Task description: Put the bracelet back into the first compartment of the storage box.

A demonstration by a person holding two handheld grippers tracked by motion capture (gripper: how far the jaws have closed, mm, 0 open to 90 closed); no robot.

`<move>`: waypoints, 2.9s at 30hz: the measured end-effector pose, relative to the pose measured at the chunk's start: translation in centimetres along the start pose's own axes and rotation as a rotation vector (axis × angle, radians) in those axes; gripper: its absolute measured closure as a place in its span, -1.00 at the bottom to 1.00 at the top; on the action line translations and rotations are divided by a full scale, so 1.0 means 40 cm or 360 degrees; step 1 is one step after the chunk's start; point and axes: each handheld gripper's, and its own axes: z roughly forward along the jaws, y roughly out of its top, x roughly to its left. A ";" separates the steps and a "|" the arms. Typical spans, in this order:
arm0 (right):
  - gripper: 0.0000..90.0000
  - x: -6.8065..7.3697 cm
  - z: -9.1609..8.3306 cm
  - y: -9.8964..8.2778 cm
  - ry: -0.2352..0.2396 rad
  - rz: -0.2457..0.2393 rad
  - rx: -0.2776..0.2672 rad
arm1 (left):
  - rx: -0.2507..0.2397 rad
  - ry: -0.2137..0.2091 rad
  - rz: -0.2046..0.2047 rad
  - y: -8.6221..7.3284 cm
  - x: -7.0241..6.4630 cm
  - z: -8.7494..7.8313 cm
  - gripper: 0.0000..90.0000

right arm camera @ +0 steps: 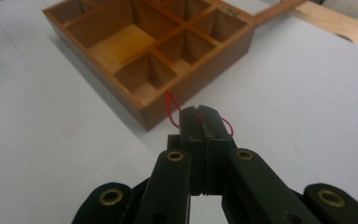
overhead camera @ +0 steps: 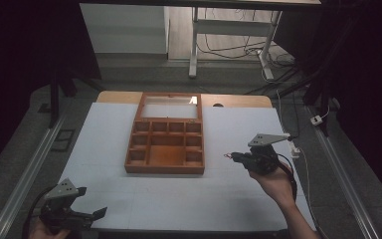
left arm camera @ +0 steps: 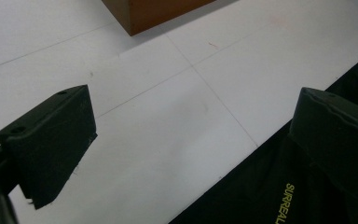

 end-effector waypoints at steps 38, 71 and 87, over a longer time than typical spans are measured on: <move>0.98 0.098 0.256 0.188 0.0201 -0.0142 0.0026 | -0.0023 -0.0025 -0.0003 -0.003 0.003 -0.005 -0.99; 0.98 0.144 0.430 0.298 0.0249 -0.0190 -0.0001 | -0.0044 -0.0040 -0.0009 -0.005 0.008 -0.009 -1.00; 0.98 0.138 0.477 0.343 0.0239 -0.0167 -0.0018 | -0.0052 -0.0044 -0.0015 -0.006 0.007 -0.009 -1.00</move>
